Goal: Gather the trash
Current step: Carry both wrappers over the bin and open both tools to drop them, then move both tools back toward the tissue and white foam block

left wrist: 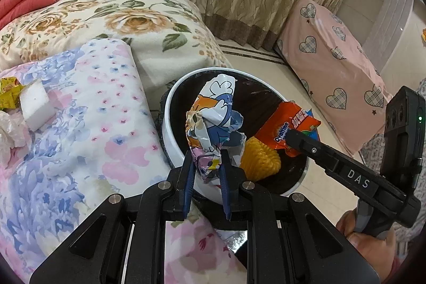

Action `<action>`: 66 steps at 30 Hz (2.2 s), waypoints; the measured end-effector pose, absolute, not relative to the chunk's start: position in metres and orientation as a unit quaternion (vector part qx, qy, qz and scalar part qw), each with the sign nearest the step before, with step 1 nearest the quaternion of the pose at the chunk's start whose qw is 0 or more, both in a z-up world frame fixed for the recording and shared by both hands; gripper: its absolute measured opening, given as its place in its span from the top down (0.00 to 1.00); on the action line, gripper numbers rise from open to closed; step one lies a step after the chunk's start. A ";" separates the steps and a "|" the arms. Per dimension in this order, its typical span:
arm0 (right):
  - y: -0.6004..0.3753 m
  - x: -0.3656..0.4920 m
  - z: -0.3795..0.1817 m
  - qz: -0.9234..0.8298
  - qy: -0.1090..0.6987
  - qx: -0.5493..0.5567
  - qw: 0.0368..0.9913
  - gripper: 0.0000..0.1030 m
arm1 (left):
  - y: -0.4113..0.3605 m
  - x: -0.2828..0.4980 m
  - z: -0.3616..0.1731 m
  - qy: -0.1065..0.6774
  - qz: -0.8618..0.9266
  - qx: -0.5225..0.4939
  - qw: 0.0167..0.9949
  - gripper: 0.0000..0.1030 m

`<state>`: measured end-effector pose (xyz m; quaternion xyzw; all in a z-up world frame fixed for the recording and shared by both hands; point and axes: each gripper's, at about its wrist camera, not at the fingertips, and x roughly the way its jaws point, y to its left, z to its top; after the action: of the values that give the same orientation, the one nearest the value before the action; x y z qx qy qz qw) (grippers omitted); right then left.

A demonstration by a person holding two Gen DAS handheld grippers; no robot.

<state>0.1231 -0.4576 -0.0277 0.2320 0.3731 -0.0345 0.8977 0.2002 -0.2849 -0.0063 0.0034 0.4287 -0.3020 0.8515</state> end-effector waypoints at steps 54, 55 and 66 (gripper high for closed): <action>-0.356 0.125 -0.014 0.039 0.360 0.209 0.908 0.14 | -0.115 0.178 -0.018 0.412 -0.171 -0.082 0.891 0.51; -0.350 0.126 -0.015 0.045 0.363 0.206 0.908 0.14 | -0.108 0.178 -0.019 0.413 -0.165 -0.084 0.892 0.51; -0.302 0.142 -0.020 0.092 0.381 0.186 0.901 0.14 | -0.062 0.181 -0.029 0.417 -0.122 -0.101 0.895 0.51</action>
<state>0.1422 -0.3016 -0.0195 0.1859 0.3806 0.0924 0.9011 0.1813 -0.0623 -0.0294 -0.1011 0.4174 -0.1222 0.8948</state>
